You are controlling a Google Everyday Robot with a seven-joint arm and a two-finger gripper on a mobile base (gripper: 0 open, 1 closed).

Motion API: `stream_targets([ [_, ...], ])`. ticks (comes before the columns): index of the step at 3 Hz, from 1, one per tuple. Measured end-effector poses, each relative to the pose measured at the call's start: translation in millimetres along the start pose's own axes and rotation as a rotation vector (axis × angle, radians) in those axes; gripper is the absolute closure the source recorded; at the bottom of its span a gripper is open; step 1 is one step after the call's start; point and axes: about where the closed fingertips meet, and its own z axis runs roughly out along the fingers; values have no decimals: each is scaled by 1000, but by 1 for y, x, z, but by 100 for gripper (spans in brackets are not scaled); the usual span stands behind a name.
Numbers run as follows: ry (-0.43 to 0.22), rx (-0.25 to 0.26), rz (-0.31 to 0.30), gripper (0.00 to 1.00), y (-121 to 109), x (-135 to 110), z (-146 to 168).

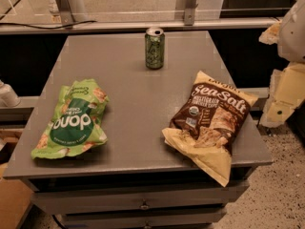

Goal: Move green rice chip bag near green can

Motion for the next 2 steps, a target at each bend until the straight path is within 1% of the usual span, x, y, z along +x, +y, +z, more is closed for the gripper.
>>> stream_targets([
  [1, 0, 0, 0, 0, 0, 0, 0],
  [2, -28, 6, -38, 0, -5, -8, 4],
])
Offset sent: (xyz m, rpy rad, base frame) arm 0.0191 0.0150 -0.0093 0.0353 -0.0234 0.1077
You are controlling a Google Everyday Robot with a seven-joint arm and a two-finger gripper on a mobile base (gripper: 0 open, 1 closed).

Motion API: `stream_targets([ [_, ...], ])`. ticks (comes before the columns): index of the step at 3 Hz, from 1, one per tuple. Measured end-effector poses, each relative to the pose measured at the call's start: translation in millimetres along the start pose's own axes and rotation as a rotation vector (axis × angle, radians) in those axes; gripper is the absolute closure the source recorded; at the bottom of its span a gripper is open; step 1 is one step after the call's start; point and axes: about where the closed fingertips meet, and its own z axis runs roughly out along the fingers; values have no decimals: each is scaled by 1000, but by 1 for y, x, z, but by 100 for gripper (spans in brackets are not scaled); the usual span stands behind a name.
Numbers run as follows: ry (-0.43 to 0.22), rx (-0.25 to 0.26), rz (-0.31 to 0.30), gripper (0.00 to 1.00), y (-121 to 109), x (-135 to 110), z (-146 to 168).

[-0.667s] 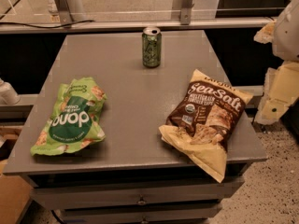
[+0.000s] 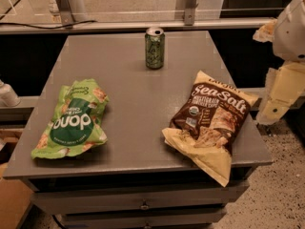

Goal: Move green rice chip bag near green can

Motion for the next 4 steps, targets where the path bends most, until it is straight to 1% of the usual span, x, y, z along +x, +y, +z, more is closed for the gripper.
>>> stream_targets([
  [1, -84, -2, -85, 0, -6, -23, 10],
  [2, -197, -23, -217, 0, -2, -65, 20],
  [3, -319, -64, -337, 0, 19, -112, 35],
  [4, -319, -64, -337, 0, 19, -112, 35],
])
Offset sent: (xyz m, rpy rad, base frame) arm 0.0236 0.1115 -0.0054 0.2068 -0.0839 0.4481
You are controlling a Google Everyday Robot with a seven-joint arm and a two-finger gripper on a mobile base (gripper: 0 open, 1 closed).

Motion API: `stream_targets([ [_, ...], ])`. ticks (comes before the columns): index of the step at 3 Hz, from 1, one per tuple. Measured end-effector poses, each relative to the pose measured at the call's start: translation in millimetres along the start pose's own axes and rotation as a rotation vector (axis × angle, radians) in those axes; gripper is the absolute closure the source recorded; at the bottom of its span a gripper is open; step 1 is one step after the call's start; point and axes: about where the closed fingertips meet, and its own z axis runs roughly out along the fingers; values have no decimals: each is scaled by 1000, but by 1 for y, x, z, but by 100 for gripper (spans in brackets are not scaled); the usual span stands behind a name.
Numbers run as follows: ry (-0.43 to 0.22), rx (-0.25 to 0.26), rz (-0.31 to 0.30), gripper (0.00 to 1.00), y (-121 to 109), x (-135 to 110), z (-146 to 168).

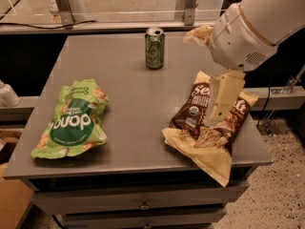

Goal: Move green rice chip bag near green can

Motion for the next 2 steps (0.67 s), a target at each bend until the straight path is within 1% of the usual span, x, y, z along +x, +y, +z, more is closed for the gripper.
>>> stream_targets([
  [1, -19, 9, -26, 0, -5, -16, 19],
  [2, -46, 2, -56, 0, -12, -43, 58],
])
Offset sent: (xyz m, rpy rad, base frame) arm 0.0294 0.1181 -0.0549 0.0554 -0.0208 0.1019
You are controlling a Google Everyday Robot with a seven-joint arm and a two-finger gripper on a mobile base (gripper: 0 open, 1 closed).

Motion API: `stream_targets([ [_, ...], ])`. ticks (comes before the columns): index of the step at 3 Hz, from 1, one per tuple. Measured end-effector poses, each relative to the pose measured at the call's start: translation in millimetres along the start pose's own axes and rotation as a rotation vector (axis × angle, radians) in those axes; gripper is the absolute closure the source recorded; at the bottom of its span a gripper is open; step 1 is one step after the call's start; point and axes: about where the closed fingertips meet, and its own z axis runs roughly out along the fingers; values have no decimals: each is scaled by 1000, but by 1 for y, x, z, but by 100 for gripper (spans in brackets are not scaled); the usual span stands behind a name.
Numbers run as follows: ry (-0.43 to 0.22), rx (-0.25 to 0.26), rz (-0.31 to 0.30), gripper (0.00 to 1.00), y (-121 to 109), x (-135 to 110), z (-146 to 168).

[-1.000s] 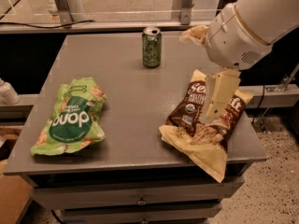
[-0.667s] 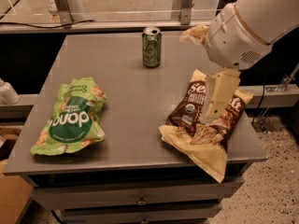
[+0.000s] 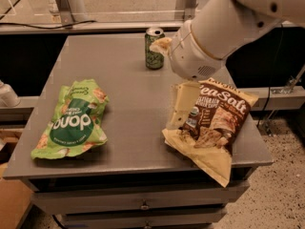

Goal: Move green rice chip bag near green can

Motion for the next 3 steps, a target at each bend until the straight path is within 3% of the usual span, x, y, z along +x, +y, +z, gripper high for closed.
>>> stream_targets([
  [3, -137, -44, -52, 0, -9, -76, 96],
])
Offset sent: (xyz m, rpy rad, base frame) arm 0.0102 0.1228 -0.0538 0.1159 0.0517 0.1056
